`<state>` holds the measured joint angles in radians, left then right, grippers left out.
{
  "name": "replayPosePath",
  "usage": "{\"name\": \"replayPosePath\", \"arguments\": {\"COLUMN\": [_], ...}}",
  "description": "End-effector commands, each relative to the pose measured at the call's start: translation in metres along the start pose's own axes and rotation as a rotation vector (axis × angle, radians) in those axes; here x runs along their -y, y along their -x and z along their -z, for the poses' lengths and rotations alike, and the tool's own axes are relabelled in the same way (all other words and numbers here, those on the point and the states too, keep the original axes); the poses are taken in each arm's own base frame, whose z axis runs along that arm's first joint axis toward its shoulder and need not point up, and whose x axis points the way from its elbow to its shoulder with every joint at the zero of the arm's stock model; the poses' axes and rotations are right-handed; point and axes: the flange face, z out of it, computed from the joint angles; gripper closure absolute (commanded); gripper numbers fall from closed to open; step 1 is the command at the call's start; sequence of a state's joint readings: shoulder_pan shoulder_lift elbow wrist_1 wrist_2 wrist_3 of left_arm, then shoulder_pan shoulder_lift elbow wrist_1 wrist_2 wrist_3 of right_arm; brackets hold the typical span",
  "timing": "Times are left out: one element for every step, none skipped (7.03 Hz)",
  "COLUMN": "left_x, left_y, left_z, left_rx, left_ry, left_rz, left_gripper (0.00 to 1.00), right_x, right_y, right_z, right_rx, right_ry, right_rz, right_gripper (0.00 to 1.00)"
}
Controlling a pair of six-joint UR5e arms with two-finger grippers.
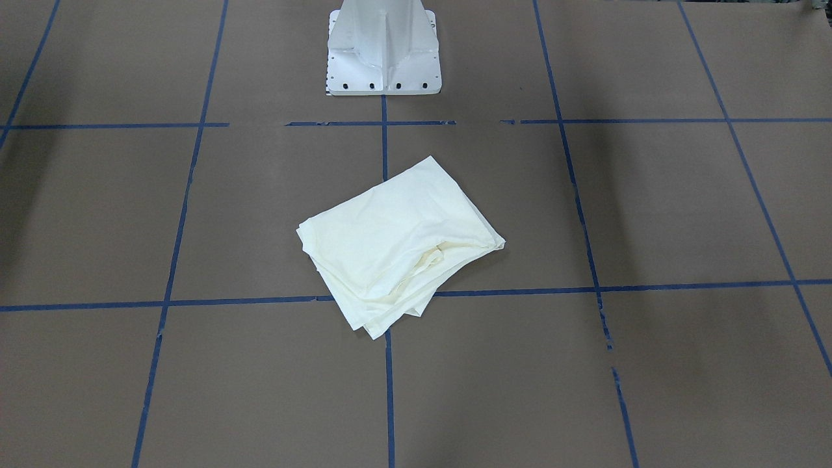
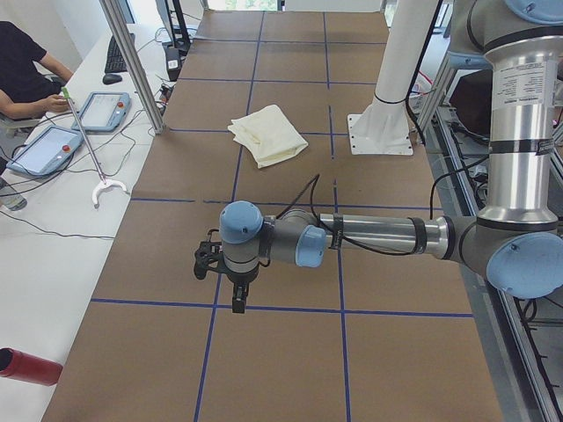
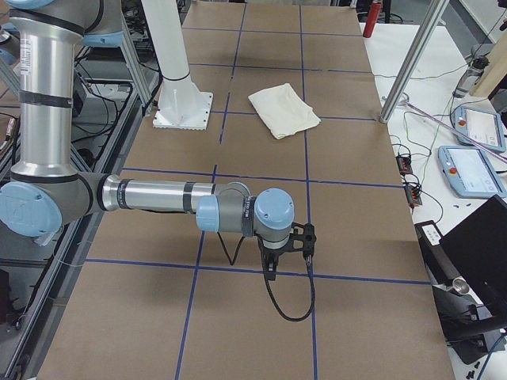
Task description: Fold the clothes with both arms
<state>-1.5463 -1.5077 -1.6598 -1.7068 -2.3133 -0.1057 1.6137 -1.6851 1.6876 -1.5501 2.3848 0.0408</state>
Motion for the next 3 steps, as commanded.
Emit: {"name": "replayPosePath", "arguments": {"left_x": [0.0000,0.0000,-0.0001], "left_y": [0.0009,0.0008,0.0014], "left_z": [0.0000,-0.0009,-0.0004], "left_rx": [0.000,0.000,0.000], "left_ry": [0.000,0.001,0.000], "left_rz": [-0.001,-0.004,-0.004], "left_gripper": [0.00,0.00,0.00], "right_x": [0.0001,0.0001,0.0001], "right_y": [-0.0004,-0.0002,-0.0002], "right_z": [0.0002,0.0002,0.0002], "right_rx": [-0.005,-0.004,-0.004], "right_ry": [-0.004,-0.004,-0.004], "right_rz": [0.004,0.005,0.004], "right_gripper": [0.00,0.00,0.00]}}
